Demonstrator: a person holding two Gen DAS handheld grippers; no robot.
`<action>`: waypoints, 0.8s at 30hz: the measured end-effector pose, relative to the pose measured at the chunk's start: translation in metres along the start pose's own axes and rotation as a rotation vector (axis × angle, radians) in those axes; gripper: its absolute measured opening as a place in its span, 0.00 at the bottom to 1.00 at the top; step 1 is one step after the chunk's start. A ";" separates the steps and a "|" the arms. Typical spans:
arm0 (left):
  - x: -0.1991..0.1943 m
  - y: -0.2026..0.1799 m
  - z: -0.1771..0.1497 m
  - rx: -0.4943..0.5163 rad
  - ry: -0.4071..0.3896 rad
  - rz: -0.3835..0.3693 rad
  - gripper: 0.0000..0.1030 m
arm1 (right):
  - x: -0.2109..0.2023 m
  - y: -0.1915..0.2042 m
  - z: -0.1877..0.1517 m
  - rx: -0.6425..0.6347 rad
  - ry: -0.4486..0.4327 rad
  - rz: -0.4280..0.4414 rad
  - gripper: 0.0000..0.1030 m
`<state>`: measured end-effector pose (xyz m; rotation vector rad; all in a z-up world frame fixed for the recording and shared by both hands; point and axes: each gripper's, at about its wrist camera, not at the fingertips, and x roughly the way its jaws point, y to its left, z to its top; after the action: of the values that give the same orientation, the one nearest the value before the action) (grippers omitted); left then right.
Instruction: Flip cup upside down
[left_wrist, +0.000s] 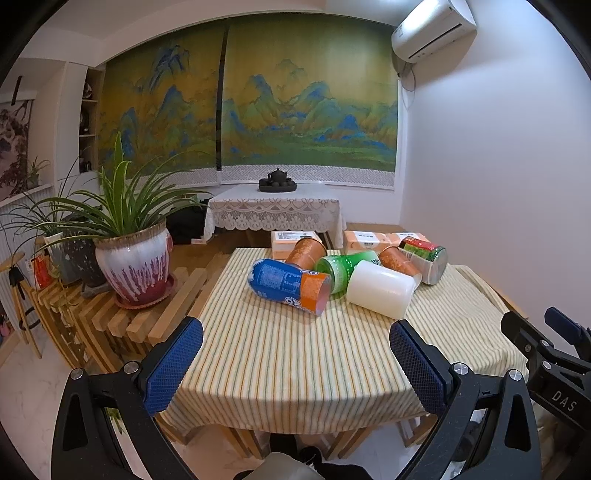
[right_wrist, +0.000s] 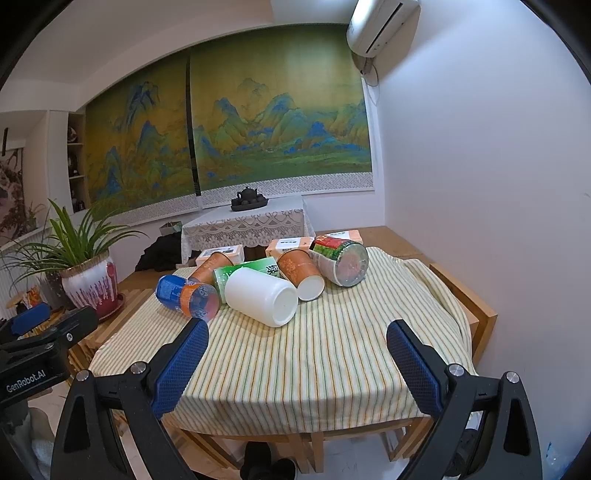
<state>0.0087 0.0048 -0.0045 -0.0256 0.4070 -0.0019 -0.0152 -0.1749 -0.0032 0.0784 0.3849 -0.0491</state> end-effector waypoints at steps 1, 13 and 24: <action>0.000 0.000 0.000 0.000 -0.001 0.000 0.99 | 0.000 0.000 0.001 0.002 0.000 -0.001 0.93; 0.001 -0.001 0.001 0.000 -0.002 0.001 0.99 | 0.001 -0.004 0.000 0.006 -0.001 -0.001 0.93; 0.003 -0.001 0.000 -0.004 0.004 0.003 0.99 | 0.002 -0.003 -0.001 0.003 0.004 -0.002 0.93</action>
<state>0.0117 0.0041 -0.0063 -0.0293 0.4112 0.0022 -0.0137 -0.1777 -0.0056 0.0809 0.3887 -0.0512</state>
